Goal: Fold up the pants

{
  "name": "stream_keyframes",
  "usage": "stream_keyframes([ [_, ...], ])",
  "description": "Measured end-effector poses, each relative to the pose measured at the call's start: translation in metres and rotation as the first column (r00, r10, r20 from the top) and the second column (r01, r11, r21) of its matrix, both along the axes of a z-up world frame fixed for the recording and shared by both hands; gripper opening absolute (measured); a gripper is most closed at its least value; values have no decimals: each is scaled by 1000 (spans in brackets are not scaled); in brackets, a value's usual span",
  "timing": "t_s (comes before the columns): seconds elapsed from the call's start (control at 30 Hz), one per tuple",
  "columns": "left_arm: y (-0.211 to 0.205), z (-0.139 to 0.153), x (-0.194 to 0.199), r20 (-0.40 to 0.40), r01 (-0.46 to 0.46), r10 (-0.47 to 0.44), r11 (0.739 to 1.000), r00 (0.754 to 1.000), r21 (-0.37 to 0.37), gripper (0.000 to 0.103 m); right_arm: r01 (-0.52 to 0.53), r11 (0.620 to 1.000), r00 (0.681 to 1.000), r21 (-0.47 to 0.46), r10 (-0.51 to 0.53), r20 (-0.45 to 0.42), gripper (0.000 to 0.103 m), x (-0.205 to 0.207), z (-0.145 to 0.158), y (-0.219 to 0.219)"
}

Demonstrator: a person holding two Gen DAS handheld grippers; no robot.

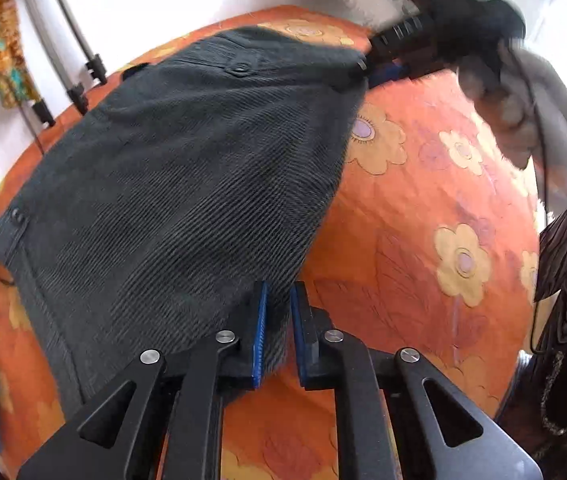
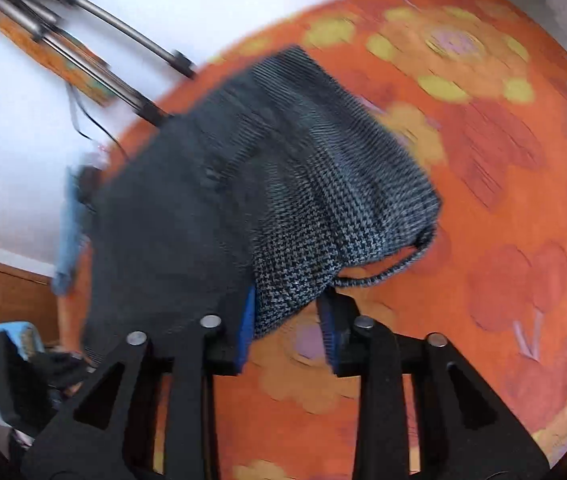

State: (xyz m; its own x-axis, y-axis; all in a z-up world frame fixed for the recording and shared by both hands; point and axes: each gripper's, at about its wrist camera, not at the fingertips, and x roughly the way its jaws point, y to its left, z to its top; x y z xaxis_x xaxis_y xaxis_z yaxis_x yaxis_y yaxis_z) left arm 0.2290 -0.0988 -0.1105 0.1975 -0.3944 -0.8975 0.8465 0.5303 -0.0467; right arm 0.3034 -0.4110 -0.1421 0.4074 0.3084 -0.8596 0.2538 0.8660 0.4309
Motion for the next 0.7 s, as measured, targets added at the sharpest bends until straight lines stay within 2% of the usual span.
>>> stream_keyframes([
  [0.07, 19, 18, 3, 36, -42, 43, 998, 998, -39, 17, 11, 999, 1000, -39, -10, 15, 53, -13, 3, -7],
  [0.1, 32, 28, 6, 67, -75, 79, 996, 995, -53, 22, 19, 998, 999, -52, -17, 28, 55, -19, 8, -9],
  [0.17, 61, 44, 16, 123, -156, 165, 985, 979, -77, 23, 38, 996, 998, -82, -34, 47, 56, -29, 18, -13],
  [0.27, 91, 52, 29, 171, -247, 260, 965, 950, -92, 23, 27, 990, 992, -138, -9, 127, 56, -38, 39, -4],
  [0.37, 101, 36, 33, 164, -299, 309, 951, 937, -81, 23, -85, 981, 971, -177, 122, 207, 56, -36, 55, 33],
  [0.47, 103, 15, 35, 134, -337, 343, 939, 930, -69, 23, -224, 965, 936, -135, 252, 245, 56, -28, 57, 75],
  [0.6, 113, -8, 37, 126, -382, 378, 924, 917, 6, 23, -364, 912, 872, -187, 404, 276, 56, -20, 52, 135],
  [0.63, 114, -15, 37, 133, -389, 383, 921, 914, 27, 27, -397, 898, 856, -189, 436, 276, 56, -19, 49, 147],
  [0.7, 123, -16, 37, 113, -413, 411, 911, 905, 0, 30, -450, 874, 833, -183, 485, 266, 56, -16, 43, 169],
])
